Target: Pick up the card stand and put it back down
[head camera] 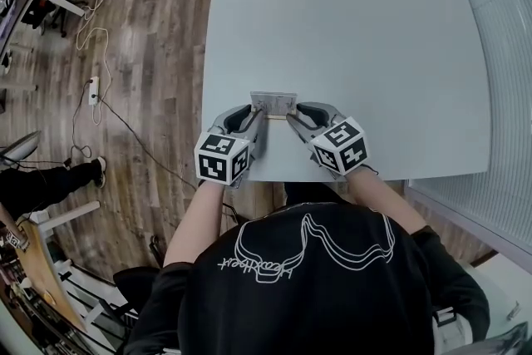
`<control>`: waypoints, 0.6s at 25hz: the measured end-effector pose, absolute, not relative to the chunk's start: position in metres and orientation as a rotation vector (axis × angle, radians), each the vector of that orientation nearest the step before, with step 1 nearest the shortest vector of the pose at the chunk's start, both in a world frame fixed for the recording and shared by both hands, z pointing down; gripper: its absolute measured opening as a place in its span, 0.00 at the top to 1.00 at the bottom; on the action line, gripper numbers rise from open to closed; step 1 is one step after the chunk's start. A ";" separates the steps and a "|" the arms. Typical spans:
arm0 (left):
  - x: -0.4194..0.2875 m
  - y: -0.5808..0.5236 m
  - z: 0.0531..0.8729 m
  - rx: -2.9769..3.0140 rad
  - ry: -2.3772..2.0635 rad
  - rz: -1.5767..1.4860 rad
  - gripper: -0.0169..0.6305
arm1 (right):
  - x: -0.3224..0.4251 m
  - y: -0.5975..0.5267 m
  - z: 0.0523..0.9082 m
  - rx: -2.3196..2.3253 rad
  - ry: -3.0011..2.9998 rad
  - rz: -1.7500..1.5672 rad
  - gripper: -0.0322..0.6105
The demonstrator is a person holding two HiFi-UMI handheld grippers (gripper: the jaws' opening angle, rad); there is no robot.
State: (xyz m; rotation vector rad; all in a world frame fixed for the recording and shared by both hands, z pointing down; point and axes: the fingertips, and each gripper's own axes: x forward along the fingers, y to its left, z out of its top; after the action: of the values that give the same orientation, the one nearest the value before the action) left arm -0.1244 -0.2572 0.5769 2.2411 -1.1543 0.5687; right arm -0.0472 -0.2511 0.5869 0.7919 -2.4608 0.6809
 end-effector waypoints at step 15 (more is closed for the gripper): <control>-0.113 -0.242 0.551 2.244 -1.205 0.514 0.82 | -0.034 -0.244 0.558 0.818 -2.534 0.585 0.75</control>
State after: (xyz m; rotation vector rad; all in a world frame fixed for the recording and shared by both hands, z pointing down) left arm -0.1126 -0.2424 0.5508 2.2445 -1.2051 0.5141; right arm -0.0340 -0.2445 0.5575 0.8177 -2.5340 0.5847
